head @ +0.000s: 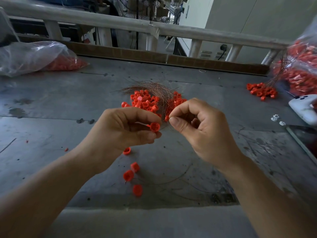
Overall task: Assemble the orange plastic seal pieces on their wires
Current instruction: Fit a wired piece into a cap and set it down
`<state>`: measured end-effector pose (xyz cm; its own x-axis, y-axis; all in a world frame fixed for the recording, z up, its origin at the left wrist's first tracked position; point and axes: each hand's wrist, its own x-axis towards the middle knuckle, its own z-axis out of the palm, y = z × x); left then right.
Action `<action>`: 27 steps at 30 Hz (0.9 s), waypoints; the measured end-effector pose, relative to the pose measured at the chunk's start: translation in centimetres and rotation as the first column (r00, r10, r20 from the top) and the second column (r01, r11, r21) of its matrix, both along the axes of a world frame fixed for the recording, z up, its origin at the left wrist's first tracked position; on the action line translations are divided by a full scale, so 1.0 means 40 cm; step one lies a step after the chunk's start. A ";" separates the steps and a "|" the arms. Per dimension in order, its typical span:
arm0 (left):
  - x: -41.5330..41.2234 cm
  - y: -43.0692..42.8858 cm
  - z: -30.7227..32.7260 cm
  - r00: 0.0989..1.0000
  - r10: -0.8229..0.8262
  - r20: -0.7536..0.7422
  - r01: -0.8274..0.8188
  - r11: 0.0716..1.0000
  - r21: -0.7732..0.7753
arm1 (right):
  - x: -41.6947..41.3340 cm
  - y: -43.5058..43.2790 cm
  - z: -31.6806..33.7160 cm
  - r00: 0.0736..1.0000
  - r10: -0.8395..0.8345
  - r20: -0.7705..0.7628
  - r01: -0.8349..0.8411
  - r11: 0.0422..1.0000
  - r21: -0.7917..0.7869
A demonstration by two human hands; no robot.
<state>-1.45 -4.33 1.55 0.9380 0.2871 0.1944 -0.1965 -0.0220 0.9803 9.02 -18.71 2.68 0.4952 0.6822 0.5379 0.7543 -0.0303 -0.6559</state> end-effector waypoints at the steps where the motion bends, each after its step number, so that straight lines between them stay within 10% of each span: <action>1: -0.001 0.000 0.001 1.000 -0.001 0.003 0.001 1.000 0.002 | -0.001 0.001 -0.001 1.000 0.002 -0.002 -0.002 1.000 -0.003; 27: -0.001 -0.010 -0.009 0.996 0.078 0.050 -0.081 0.995 0.054 | -0.030 0.018 -0.023 0.999 -0.023 -0.025 0.024 0.999 0.046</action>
<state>-1.50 -4.71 1.18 0.9019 0.3476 0.2563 -0.2384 -0.0941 0.9666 7.83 -17.98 1.76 0.5243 0.6447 0.5563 0.7376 -0.0173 -0.6751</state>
